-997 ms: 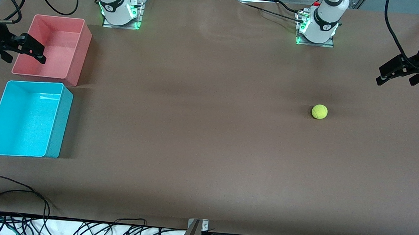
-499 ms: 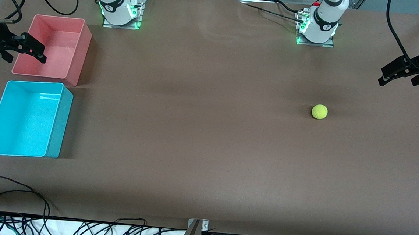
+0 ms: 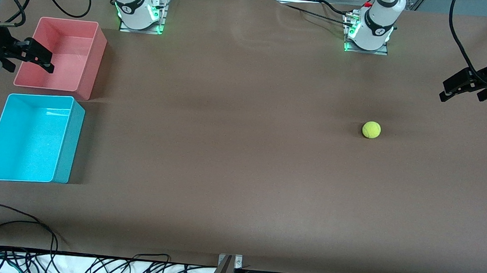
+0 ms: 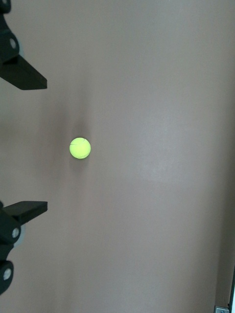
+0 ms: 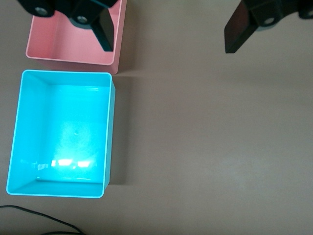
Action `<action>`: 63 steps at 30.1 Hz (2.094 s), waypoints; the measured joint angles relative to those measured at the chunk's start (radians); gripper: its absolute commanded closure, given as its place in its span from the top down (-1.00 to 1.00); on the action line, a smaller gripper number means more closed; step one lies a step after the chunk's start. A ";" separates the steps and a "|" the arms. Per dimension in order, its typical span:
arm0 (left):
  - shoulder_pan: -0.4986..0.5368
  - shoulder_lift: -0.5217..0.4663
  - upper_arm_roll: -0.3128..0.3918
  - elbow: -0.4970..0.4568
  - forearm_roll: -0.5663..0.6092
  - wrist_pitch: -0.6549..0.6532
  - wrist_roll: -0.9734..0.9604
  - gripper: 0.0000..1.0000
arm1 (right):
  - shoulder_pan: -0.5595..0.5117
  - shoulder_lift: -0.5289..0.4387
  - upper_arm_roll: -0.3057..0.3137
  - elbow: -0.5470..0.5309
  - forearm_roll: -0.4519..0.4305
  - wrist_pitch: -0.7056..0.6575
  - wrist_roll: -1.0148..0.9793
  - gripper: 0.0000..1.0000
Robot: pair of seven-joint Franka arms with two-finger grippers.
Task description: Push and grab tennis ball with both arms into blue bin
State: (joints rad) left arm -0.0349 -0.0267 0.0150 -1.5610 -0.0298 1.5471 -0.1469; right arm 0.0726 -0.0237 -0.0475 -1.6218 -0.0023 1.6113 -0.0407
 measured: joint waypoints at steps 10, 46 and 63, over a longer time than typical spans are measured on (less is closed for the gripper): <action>0.005 -0.006 0.000 -0.097 0.020 0.072 0.008 1.00 | 0.000 0.000 0.001 0.000 0.000 -0.001 0.000 1.00; 0.057 -0.063 0.001 -0.738 0.021 0.590 0.144 0.99 | 0.000 -0.001 0.002 0.000 0.000 -0.002 0.000 1.00; 0.082 -0.064 0.001 -0.951 0.127 0.845 0.281 -0.37 | 0.000 -0.001 0.003 0.000 0.000 -0.003 0.000 1.00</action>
State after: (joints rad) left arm 0.0473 -0.0903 0.0162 -2.5117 0.0969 2.3920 0.1338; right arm 0.0727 -0.0248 -0.0448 -1.6217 -0.0022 1.6082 -0.0407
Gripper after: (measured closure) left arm 0.238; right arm 0.000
